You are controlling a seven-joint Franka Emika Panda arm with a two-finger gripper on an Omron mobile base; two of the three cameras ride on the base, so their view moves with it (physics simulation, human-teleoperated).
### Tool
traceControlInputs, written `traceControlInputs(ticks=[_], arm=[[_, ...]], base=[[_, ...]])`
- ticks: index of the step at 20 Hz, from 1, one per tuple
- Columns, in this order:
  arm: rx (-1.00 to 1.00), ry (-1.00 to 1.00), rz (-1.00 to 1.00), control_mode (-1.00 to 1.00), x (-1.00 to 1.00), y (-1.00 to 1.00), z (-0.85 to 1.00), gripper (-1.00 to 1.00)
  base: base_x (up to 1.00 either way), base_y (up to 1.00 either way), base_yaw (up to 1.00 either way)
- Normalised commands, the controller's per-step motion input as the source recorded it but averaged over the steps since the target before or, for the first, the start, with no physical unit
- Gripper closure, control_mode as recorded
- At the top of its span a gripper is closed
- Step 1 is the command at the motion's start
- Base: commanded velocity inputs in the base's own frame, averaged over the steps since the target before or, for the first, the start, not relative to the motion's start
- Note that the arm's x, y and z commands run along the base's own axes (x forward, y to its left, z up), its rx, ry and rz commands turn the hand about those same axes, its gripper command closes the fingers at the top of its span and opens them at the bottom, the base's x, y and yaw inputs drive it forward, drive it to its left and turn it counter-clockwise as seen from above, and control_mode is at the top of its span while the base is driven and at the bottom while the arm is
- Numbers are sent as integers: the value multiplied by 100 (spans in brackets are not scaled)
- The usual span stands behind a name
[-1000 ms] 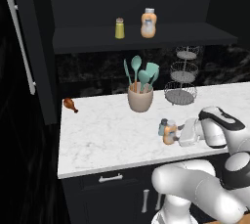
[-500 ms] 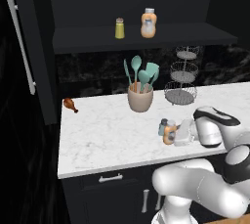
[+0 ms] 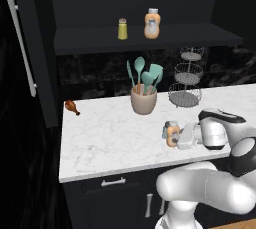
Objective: Put the shaker and condiment bottle from the counter next to their counterparts in the cabinet.
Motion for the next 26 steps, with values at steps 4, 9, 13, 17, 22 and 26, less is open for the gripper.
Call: traceControlInputs(ticks=[4,9,13,17,22,26], arm=[[5,0,0,-100,-2,0,0,100],[4,0,0,-100,-4,0,0,100],[4,-4,0,-100,-2,0,9,100],[0,-12,0,-100,0,0,35,100],[0,-4,0,-100,0,0,37,100],[0,0,0,-100,-6,0,44,100]], base=[[0,0,0],[0,0,0],[0,0,0],[0,0,0],[0,0,0],[0,0,0]])
